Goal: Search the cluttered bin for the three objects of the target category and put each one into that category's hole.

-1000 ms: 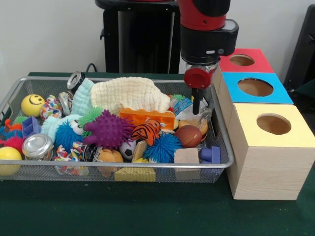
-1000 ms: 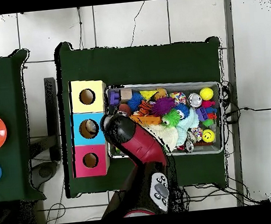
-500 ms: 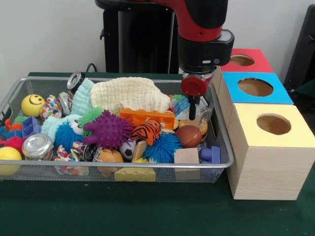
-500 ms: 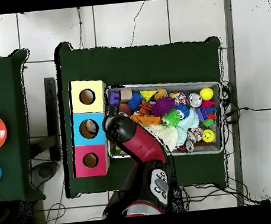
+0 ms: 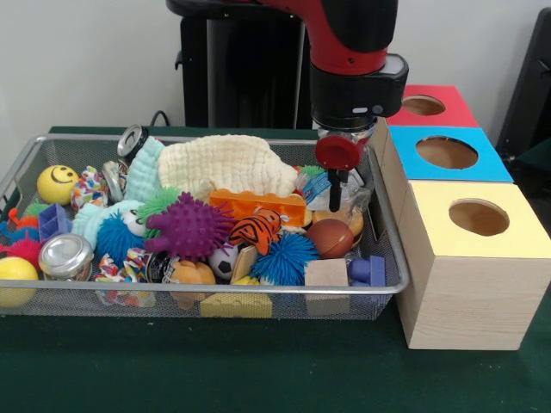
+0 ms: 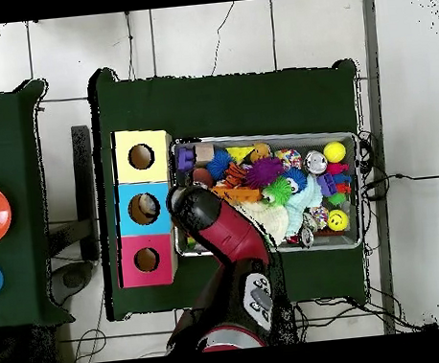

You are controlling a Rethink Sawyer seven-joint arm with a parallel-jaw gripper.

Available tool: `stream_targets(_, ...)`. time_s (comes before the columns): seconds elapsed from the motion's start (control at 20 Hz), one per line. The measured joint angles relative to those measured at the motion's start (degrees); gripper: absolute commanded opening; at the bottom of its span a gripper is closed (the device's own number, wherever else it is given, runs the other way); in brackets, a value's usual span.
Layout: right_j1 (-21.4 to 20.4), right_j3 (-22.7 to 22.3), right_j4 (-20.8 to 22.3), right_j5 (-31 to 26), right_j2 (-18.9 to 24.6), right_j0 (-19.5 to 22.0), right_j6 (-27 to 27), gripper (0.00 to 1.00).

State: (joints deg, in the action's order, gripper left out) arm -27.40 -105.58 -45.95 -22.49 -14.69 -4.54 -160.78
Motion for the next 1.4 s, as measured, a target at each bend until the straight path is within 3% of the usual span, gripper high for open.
stream_targets(1.4,0.2,0.2,0.0,0.0,1.9,3.2,0.0,1.00)
